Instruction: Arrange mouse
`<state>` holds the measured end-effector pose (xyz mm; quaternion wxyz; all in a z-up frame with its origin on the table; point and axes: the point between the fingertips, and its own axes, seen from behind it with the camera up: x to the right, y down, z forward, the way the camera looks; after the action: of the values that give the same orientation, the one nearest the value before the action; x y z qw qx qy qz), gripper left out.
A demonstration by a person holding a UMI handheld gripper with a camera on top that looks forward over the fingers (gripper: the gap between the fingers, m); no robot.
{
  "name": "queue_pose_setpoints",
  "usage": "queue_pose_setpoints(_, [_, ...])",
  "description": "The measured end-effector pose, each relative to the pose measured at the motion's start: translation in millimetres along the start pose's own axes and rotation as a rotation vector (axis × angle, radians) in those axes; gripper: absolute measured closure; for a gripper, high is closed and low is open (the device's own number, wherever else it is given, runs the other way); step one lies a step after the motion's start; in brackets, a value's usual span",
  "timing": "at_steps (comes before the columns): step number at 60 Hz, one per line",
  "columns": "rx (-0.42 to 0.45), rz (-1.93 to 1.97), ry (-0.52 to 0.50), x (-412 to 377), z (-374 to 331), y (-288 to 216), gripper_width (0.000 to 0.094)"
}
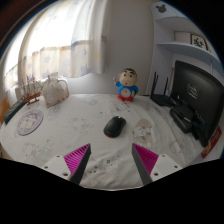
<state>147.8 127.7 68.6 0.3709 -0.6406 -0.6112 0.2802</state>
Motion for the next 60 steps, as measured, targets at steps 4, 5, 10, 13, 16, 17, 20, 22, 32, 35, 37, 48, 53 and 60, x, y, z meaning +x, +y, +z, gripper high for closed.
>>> queue_pose_setpoints(4, [0.001,0.007,-0.020,-1.7,26.1,-0.6,0.0079])
queue_pose_setpoints(5, [0.001,0.008,-0.025,-2.2,32.4,-1.3,0.0079])
queue_pose_setpoints(10, [0.002,0.010,-0.038,-1.6,65.0,-7.8,0.0083])
queue_pose_setpoints(13, [-0.005,0.009,-0.042,-1.0,85.3,-10.6,0.0083])
queue_pose_setpoints(16, [-0.011,0.014,-0.050,-1.7,105.5,-14.0,0.0084])
queue_pose_setpoints(17, [-0.014,0.016,-0.054,-2.1,111.9,-15.3,0.0081])
queue_pose_setpoints(20, [-0.020,0.020,-0.061,-3.4,130.0,-19.5,0.0083])
queue_pose_setpoints(22, [-0.025,0.020,-0.061,-2.7,141.4,-22.7,0.0081])
queue_pose_setpoints(32, [-0.058,0.026,-0.064,0.4,191.0,-39.5,0.0077])
queue_pose_setpoints(35, [-0.062,0.029,-0.079,-2.9,200.5,-45.5,0.0078])
queue_pose_setpoints(37, [-0.063,0.029,-0.089,-5.0,206.6,-49.4,0.0079])
queue_pose_setpoints(48, [-0.074,0.003,-0.116,-13.5,224.1,-59.0,0.0193])
queue_pose_setpoints(53, [-0.081,-0.018,-0.075,-3.5,228.7,-57.4,0.0425])
queue_pose_setpoints(60, [-0.079,-0.040,-0.077,-2.3,229.0,-58.1,0.0465])
